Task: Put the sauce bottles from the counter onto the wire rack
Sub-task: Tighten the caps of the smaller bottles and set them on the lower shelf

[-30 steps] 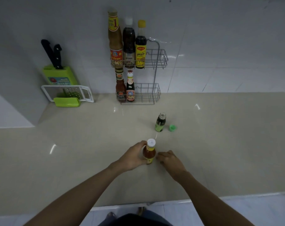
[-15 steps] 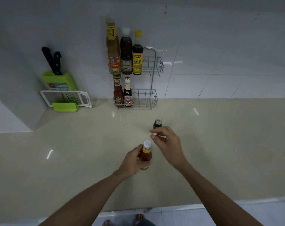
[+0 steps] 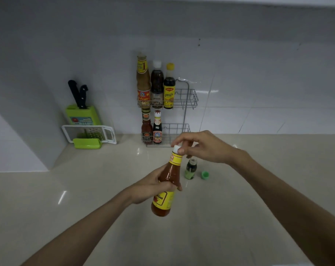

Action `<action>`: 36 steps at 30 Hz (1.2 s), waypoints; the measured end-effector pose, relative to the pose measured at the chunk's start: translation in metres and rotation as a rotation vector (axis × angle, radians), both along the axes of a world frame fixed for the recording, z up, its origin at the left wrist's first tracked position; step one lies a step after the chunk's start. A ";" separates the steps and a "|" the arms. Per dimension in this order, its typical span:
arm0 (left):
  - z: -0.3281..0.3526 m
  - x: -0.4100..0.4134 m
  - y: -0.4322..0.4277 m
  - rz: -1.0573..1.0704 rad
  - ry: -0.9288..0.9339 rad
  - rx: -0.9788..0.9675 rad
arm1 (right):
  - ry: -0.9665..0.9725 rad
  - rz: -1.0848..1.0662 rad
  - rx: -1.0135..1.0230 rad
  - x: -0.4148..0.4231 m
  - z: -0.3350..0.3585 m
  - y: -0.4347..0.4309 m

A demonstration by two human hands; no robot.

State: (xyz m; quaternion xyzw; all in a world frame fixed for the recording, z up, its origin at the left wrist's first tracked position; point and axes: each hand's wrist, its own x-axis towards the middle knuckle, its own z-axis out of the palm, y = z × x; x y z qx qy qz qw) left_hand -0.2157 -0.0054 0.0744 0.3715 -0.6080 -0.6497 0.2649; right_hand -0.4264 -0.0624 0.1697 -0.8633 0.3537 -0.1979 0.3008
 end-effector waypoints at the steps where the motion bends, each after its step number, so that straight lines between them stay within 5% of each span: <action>1: 0.007 0.003 0.000 -0.047 0.016 0.029 | 0.094 0.039 -0.123 0.004 0.004 0.000; 5: 0.014 0.002 0.002 -0.039 -0.008 -0.003 | 0.401 0.127 -0.628 0.022 0.007 0.000; 10: -0.013 -0.019 0.015 0.543 -0.372 -0.294 | 0.677 -0.298 -0.461 0.052 -0.018 0.002; 14: 0.001 0.006 0.006 0.115 -0.056 0.004 | 0.518 -0.068 -0.310 0.042 -0.003 0.003; 17: 0.016 0.022 0.001 -0.169 0.133 0.098 | 0.409 0.210 -0.714 0.033 0.009 0.002; 19: 0.015 0.016 0.002 -0.065 0.098 0.057 | 0.396 0.121 -0.800 0.037 0.003 0.000; 22: 0.005 -0.006 0.007 0.474 -0.343 -0.234 | 0.563 -0.259 -0.521 0.051 -0.010 -0.002; 24: -0.001 -0.016 0.008 0.636 -0.573 -0.365 | 0.635 -0.347 -0.285 0.054 -0.019 -0.008; 26: -0.004 -0.011 0.002 0.511 -0.396 -0.210 | 0.594 -0.267 -0.199 0.052 -0.016 -0.011; 28: 0.001 0.004 -0.001 0.226 -0.091 0.034 | 0.484 -0.090 -0.352 0.048 -0.011 -0.010; 30: 0.003 0.016 -0.002 0.070 0.021 0.075 | 0.464 0.065 -0.544 0.043 -0.005 -0.008; 33: 0.002 0.005 -0.002 0.294 -0.085 -0.061 | 0.472 -0.088 -0.629 0.052 -0.009 -0.005; 36: -0.007 -0.016 0.003 0.664 -0.358 -0.202 | 0.757 -0.355 -0.480 0.074 -0.018 -0.010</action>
